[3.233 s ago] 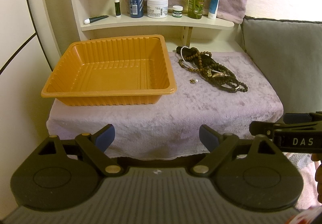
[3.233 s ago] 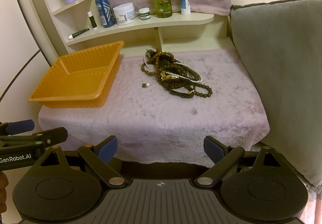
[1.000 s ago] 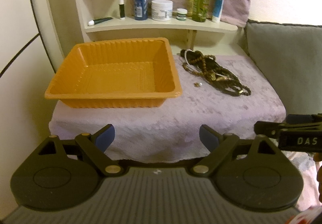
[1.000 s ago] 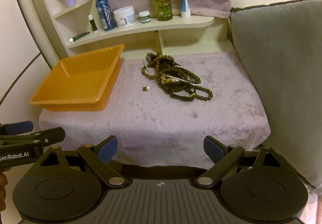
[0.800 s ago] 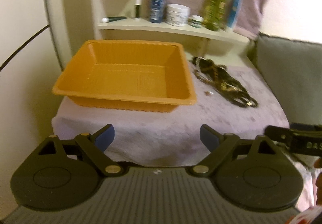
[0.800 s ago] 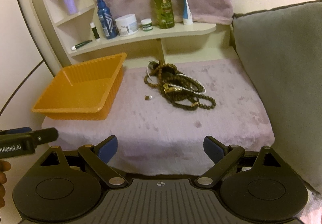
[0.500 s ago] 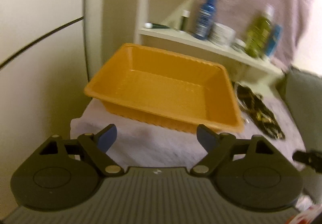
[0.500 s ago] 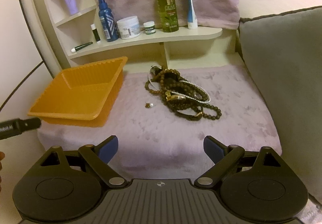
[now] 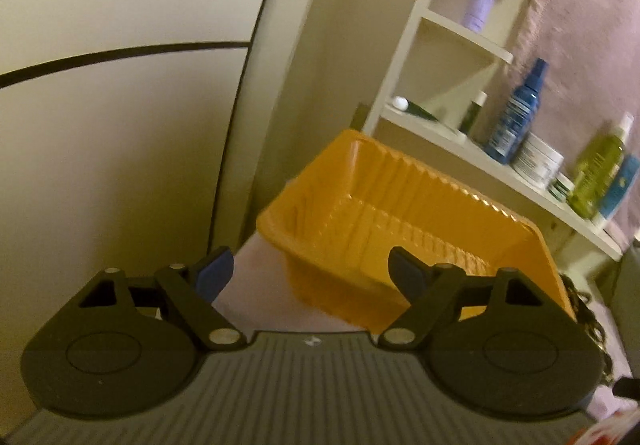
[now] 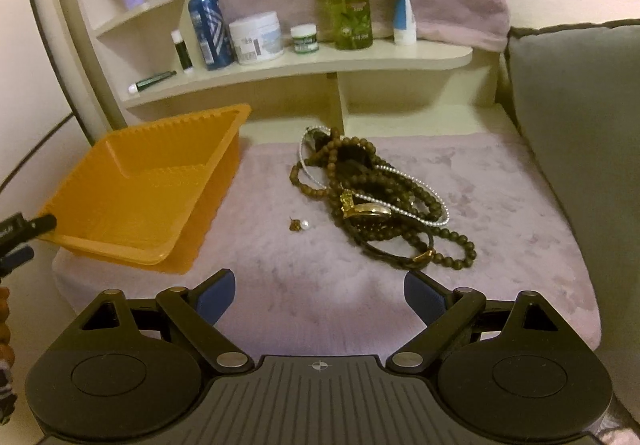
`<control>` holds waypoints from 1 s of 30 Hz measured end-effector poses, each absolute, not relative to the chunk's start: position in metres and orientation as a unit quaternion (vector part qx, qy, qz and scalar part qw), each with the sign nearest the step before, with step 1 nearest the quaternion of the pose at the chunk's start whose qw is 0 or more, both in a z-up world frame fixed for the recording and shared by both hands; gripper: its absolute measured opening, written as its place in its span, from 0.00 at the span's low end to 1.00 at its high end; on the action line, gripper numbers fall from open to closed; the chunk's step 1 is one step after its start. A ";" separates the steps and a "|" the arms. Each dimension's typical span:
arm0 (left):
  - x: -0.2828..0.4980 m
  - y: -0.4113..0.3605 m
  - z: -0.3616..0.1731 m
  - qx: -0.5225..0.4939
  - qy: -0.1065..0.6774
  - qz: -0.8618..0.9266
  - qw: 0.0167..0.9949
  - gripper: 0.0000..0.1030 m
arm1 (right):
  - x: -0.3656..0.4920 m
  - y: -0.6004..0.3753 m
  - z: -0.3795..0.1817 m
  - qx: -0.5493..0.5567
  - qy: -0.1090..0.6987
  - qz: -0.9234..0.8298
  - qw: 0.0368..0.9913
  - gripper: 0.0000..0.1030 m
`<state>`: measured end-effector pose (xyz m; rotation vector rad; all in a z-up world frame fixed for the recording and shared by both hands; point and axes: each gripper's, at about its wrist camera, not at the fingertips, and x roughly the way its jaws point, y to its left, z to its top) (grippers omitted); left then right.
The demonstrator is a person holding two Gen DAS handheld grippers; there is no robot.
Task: Organize jewelry
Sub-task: 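Grasp the orange tray's rim with the left tool and tilt it up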
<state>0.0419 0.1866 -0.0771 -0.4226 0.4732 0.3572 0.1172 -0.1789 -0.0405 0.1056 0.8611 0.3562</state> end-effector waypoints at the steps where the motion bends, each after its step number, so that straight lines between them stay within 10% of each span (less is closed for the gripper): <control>1: 0.044 0.188 -0.079 -0.207 0.227 0.175 0.935 0.76 | 0.119 -0.178 -0.042 0.050 0.418 0.172 0.891 0.89; 20: 0.075 0.198 -0.105 -0.212 0.187 0.193 0.940 0.21 | 0.152 -0.172 -0.062 0.048 0.452 0.150 0.878 0.89; 30: 0.061 0.197 -0.098 -0.201 0.173 0.205 0.942 0.17 | 0.149 -0.170 -0.062 0.047 0.430 0.167 0.886 0.88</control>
